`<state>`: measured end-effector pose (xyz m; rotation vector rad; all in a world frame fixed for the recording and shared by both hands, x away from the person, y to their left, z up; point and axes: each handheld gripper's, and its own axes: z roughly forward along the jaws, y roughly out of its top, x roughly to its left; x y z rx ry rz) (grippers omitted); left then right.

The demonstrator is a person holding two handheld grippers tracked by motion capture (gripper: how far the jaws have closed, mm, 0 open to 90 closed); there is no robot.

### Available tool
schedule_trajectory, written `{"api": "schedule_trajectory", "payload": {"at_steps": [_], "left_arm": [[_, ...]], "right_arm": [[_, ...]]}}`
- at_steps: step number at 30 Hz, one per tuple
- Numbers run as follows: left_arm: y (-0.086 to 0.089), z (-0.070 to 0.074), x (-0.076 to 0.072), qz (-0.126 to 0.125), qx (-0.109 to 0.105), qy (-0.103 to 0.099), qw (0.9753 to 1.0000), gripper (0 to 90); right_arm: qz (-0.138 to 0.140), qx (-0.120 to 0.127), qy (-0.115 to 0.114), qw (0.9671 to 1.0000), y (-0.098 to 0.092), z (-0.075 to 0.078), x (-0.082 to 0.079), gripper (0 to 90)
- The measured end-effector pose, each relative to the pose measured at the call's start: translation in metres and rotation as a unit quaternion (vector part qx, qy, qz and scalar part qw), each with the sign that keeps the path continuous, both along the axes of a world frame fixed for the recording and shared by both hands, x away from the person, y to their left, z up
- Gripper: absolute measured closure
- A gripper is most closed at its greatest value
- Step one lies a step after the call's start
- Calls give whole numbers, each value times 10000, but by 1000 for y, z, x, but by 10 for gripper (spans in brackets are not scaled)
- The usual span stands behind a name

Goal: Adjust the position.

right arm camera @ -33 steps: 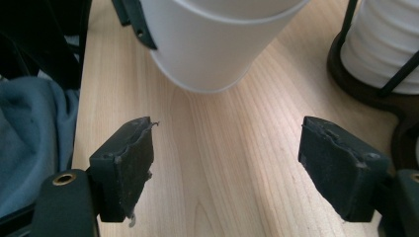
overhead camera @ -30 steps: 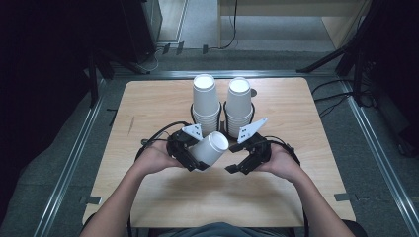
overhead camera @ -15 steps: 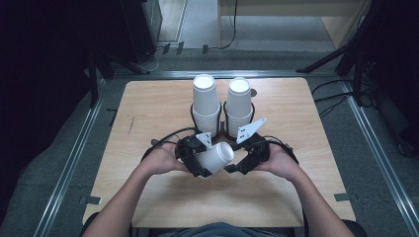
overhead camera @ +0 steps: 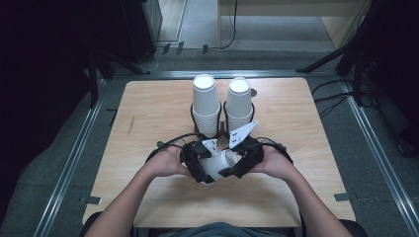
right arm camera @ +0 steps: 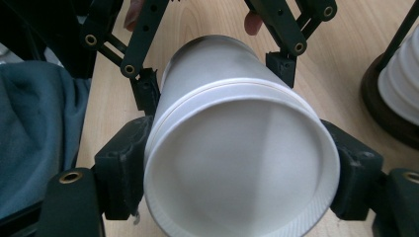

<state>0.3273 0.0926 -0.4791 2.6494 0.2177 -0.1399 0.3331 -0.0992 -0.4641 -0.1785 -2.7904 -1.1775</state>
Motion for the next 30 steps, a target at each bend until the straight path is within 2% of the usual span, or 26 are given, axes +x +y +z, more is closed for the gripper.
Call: {"api": "schedule_trajectory", "payload": {"at_steps": [4,6,7,9,10,12,15,19,22,26,28,30], "left_arm": [[4,3,1,88,-194,22,9998,137],[7,4,-1,157,-356,-139,9991,121],[8,4,-1,221,-401,-167,9988,101],[9,7,-1,369,-435,-234,9981,0],[10,8,0,456,-513,-268,9973,0],[13,11,1,547,-801,-188,9951,0],[15,11,1,664,-904,-230,9934,0],[21,12,3,753,-1127,-151,9906,0],[26,13,4,773,-1355,-118,9877,0],[31,15,6,866,-1687,-57,9818,0],[33,16,6,901,-1800,-57,9795,0],[34,15,6,923,-1852,-24,9784,0]], "right_arm": [[-47,65,117,9999,-2,4,1,246],[-103,116,142,9998,-4,5,2,245],[-116,133,124,9998,-4,6,2,245],[-181,158,91,9997,-6,7,2,244],[-179,175,134,9996,-8,8,3,244],[-236,219,113,9994,-10,9,3,244],[-250,290,97,9992,-13,10,4,243],[-309,372,95,9988,-17,12,5,242],[-347,456,113,9983,-20,14,5,242],[-380,575,134,9975,-24,17,5,242],[-409,621,120,9972,-26,19,5,242],[-422,678,120,9967,-28,21,6,242]]}}
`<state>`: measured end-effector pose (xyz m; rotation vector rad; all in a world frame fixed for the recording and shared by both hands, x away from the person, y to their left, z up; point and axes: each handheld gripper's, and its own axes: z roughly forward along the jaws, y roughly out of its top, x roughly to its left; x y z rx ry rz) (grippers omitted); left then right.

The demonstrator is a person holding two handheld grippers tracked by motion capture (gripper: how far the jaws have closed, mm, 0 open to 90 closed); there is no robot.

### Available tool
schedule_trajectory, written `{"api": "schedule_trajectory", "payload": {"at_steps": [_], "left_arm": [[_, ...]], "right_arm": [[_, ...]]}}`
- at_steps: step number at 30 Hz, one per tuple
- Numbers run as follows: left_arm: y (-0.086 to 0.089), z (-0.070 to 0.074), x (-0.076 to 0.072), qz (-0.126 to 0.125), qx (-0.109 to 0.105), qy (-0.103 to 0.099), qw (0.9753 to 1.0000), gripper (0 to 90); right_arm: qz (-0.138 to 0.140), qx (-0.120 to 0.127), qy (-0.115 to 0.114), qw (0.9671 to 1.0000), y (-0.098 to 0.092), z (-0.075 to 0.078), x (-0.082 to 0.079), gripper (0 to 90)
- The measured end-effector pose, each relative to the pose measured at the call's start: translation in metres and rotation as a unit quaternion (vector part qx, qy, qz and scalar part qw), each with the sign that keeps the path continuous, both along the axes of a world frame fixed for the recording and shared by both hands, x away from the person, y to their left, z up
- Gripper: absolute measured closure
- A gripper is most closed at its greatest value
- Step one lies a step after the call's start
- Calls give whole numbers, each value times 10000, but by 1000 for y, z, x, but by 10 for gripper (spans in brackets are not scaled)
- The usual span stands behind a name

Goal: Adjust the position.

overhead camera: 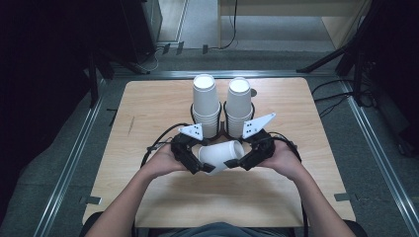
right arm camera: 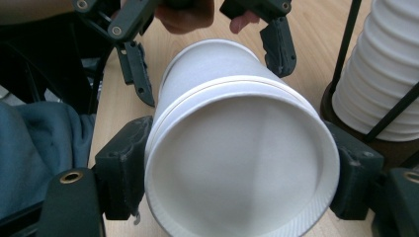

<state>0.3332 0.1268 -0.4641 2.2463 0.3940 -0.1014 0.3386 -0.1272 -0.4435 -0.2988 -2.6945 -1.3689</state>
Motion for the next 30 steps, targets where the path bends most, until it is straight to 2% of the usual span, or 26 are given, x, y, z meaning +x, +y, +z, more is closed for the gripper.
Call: {"api": "schedule_trajectory", "payload": {"at_steps": [3,8,14,17,19,20,23,26,29,30], "left_arm": [[0,-2,-1,-27,-11,49,10000,0],[-2,-4,-2,-95,-163,86,9998,0],[-3,-4,-3,-149,-464,87,9988,0],[-2,-3,-4,-181,-649,165,9976,0],[-1,-2,-5,-192,-782,140,9967,2],[0,-1,-5,-217,-835,84,9962,33],[2,2,-7,-219,-855,-26,9961,79],[2,4,-8,-260,-727,-131,9969,108],[3,6,-7,-286,-617,-95,9976,126],[3,7,-6,-315,-604,-23,9977,127]], "right_arm": [[-10,129,20,9999,-2,3,0,242],[27,289,-13,9996,-3,10,-2,242],[43,493,3,9988,-3,14,-2,242],[75,640,50,9979,-4,16,-3,242],[82,751,75,9971,-5,18,-3,242],[92,749,86,9971,-5,18,-3,242],[73,799,126,9967,-6,17,-2,244],[89,794,90,9968,-6,16,-2,249],[107,745,84,9971,-6,16,-3,249],[114,735,94,9972,-5,16,-2,246]]}}
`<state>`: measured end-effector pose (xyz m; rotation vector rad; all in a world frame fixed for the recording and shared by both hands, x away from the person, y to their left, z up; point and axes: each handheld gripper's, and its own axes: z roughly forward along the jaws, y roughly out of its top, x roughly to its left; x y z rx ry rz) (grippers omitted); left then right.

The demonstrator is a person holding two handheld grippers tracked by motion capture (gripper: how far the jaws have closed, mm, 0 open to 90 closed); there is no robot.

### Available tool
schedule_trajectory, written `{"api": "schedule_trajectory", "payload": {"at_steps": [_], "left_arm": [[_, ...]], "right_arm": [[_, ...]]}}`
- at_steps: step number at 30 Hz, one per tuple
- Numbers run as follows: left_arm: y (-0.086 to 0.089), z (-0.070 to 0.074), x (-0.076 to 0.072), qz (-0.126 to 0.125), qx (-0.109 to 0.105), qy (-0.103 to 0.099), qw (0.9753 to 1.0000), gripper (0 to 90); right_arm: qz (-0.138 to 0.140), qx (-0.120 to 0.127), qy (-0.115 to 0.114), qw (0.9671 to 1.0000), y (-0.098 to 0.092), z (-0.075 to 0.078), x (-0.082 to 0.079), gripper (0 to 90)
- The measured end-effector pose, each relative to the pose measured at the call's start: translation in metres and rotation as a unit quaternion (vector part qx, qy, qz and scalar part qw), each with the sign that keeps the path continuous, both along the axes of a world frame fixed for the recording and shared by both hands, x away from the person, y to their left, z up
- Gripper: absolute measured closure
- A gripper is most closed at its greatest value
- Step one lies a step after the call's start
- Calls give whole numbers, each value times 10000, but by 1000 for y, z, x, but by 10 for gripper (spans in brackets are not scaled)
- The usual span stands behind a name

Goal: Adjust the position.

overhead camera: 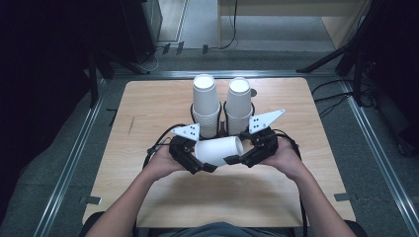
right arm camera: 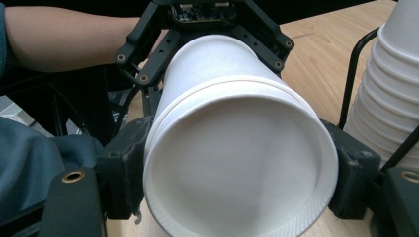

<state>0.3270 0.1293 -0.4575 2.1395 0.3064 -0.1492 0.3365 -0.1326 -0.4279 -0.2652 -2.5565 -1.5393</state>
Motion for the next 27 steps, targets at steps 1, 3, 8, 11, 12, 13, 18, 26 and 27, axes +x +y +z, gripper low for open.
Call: {"api": "schedule_trajectory", "payload": {"at_steps": [1,3,8,11,12,13,18,26,27], "left_arm": [[1,1,1,-9,3,55,10000,127],[2,2,1,7,56,86,9999,128],[6,4,3,-9,338,162,9993,129],[8,6,1,38,528,109,9985,129],[8,7,1,28,566,139,9983,129],[8,8,1,36,645,119,9978,128],[10,11,4,76,912,100,9958,127],[5,12,7,29,1342,12,9910,127],[4,12,8,15,1368,19,9906,127]], "right_arm": [[11,17,42,10000,0,0,0,241],[47,-40,122,9999,0,-1,1,153],[9,-376,119,9992,0,-5,2,137],[-32,-660,18,9978,3,-11,1,139],[-29,-729,-13,9973,3,-12,1,139],[-3,-822,-64,9966,4,-13,0,140],[24,-1031,-125,9946,7,-20,-1,144],[-30,-1230,-139,9923,7,-27,1,149],[-39,-1240,-154,9922,7,-27,1,149]]}}
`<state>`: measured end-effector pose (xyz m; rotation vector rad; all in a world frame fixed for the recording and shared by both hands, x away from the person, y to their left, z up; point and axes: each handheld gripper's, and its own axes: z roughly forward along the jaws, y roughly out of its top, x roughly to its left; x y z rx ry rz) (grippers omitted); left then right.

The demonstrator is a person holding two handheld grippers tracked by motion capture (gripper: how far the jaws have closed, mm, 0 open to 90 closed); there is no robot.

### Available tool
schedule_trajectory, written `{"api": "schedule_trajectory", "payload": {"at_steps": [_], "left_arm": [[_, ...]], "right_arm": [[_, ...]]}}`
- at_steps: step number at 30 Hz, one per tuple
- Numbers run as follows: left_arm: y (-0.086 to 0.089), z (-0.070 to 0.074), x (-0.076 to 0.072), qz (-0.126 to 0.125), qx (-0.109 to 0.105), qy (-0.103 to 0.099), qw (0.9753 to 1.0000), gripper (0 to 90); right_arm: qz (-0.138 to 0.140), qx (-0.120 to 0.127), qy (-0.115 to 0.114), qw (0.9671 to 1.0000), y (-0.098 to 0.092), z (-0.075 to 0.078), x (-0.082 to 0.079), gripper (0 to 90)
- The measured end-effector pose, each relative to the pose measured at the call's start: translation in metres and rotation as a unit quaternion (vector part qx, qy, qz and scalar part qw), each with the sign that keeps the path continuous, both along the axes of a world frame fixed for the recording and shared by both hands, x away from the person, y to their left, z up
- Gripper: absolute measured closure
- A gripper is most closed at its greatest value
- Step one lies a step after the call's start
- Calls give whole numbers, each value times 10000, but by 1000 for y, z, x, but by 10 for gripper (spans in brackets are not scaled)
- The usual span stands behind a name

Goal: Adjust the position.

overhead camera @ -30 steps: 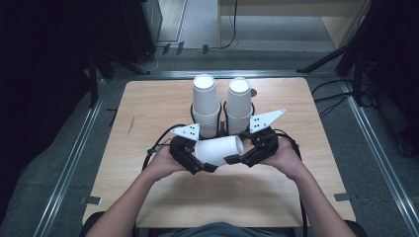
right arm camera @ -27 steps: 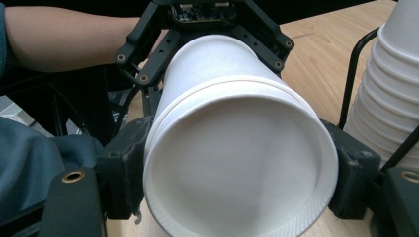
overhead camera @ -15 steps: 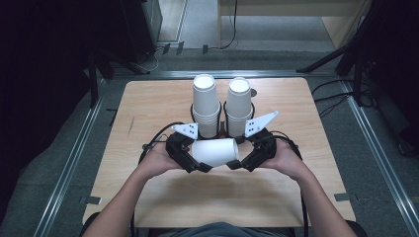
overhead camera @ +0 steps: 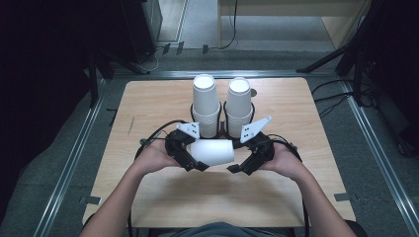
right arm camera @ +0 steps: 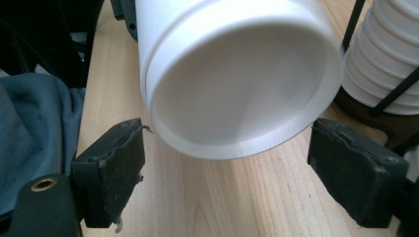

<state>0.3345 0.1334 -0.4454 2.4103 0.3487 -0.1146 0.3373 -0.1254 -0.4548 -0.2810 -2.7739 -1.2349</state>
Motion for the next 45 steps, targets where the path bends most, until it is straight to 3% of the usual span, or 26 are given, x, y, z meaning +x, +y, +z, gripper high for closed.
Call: {"api": "schedule_trajectory", "payload": {"at_steps": [8,14,21,33,36,39,41,45], "left_arm": [[-9,0,1,-108,459,50,9989,126],[-24,-1,8,-264,882,158,9956,127],[-36,-10,11,-345,1060,239,9935,126],[-47,-21,9,-447,1218,320,9910,123],[-48,-20,7,-444,1216,291,9912,121],[-49,-21,8,-457,1251,429,9902,112],[-48,-21,8,-455,1195,462,9907,102],[-44,-19,6,-353,932,286,9946,67]], "right_arm": [[-5,-160,-154,9998,1,0,-1,149],[0,-165,-208,9996,3,0,0,149],[68,-247,-243,9994,7,-4,0,149],[337,-679,-328,9966,28,-16,-4,149],[413,-758,-400,9955,30,-18,-4,213],[432,-782,-398,9952,30,-17,-6,219],[459,-768,-442,9950,30,-16,-7,218],[400,-703,-429,9958,28,-13,-6,213]]}}
